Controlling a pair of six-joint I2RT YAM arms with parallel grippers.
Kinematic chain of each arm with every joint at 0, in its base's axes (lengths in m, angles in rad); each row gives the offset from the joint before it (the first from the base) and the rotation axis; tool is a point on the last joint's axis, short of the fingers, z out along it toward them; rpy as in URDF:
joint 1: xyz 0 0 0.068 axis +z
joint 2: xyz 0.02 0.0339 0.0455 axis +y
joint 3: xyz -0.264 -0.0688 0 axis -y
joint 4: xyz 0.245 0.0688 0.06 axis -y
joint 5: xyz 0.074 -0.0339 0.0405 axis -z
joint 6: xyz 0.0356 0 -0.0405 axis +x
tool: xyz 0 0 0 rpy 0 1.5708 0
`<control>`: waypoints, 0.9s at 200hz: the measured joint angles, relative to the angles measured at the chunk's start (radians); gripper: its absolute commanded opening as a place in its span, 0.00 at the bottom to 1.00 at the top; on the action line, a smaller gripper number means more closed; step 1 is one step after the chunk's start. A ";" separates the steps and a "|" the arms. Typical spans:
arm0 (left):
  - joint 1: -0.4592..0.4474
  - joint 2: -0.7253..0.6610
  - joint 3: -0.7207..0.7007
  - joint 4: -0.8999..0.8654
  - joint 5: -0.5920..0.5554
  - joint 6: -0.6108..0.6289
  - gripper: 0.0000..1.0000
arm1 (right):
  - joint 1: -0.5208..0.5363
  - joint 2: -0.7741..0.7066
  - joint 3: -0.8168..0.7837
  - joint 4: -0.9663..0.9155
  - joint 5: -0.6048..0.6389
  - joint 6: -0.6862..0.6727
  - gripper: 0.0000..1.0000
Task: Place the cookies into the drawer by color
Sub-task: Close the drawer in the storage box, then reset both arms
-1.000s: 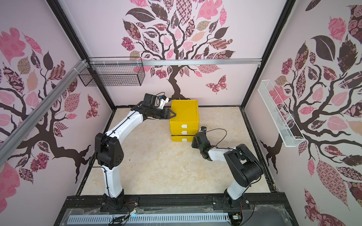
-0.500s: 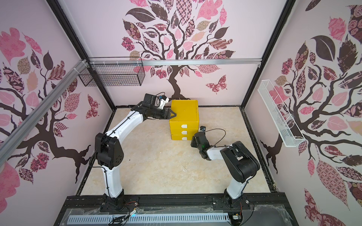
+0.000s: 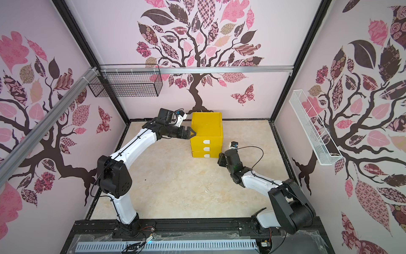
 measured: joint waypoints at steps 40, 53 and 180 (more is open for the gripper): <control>0.022 -0.176 -0.124 0.018 -0.087 0.071 0.97 | 0.000 -0.215 -0.007 -0.157 0.072 -0.075 0.77; 0.033 -0.241 -0.180 0.046 -0.154 0.082 0.97 | 0.000 -0.257 0.007 -0.203 0.103 -0.105 0.80; 0.279 -0.415 -0.927 0.566 -0.255 0.254 0.97 | -0.284 -0.099 -0.028 -0.006 0.146 -0.415 0.99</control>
